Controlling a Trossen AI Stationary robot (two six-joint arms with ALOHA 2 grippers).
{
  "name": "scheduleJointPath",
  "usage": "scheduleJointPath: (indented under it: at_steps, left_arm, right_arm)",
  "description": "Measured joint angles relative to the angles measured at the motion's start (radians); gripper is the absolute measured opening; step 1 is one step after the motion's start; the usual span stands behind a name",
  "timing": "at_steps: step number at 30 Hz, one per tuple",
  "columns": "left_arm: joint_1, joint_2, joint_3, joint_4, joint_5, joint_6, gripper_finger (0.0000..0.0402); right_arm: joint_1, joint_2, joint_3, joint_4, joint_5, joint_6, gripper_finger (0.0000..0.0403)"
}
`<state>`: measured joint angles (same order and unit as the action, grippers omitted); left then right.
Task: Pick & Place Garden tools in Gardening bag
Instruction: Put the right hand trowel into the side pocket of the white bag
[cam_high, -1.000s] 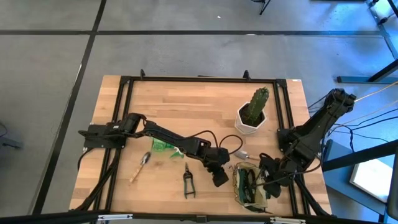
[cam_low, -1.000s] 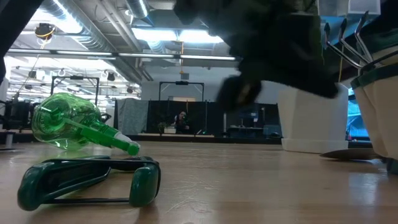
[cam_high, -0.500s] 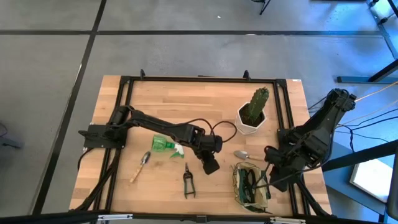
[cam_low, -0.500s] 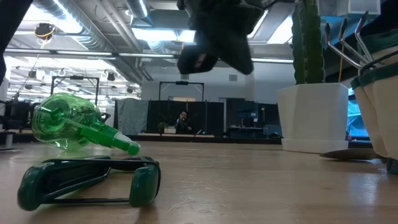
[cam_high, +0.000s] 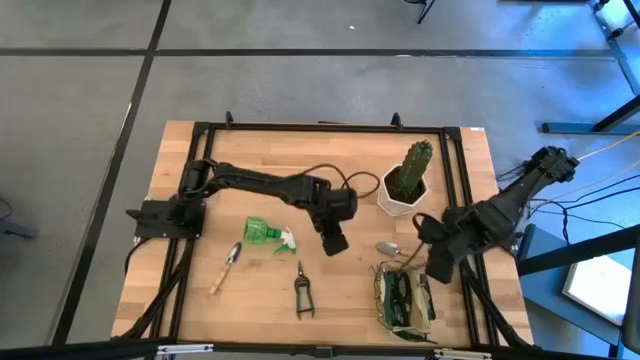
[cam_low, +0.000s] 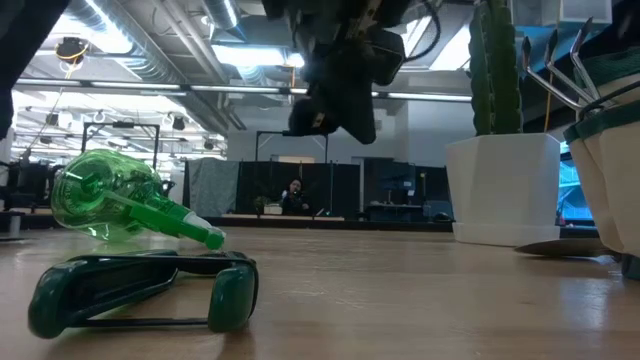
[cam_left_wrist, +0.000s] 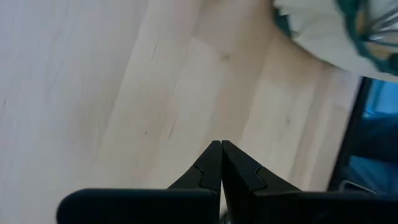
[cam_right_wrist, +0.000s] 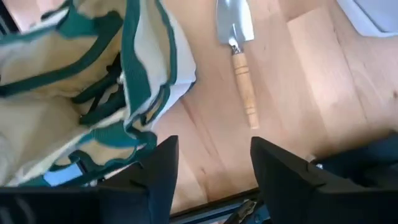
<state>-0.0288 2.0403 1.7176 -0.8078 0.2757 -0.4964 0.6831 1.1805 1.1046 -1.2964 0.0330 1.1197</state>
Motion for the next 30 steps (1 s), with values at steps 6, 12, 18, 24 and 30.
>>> scheduleJointPath:
  at_steps: [6, 12, 18, 24, 30]
  left_arm:
    - [0.081, -0.001, 0.000, 0.064, 0.089, 0.112, 0.0003]
    - [0.144, -0.005, 0.000, 0.171, 0.169, 0.193, 0.0003]
    - [0.228, -0.005, 0.000, 0.220, 0.195, 0.226, 0.0003]
    - [0.315, -0.005, 0.000, 0.294, 0.264, 0.161, 0.0003]
    - [0.340, -0.005, 0.000, 0.356, 0.285, 0.142, 0.0003]
  right_arm:
    - [-0.109, 0.000, -0.016, 0.094, -0.042, -0.116, 0.0195]
    - [-0.155, 0.008, -0.037, 0.197, -0.022, -0.085, 0.0182]
    - [-0.225, -0.056, -0.169, 0.357, -0.086, -0.029, 0.0182]
    - [-0.282, -0.148, -0.257, 0.349, -0.115, -0.088, 0.0181]
    - [-0.298, -0.184, -0.313, 0.218, -0.098, -0.166, 0.0181]
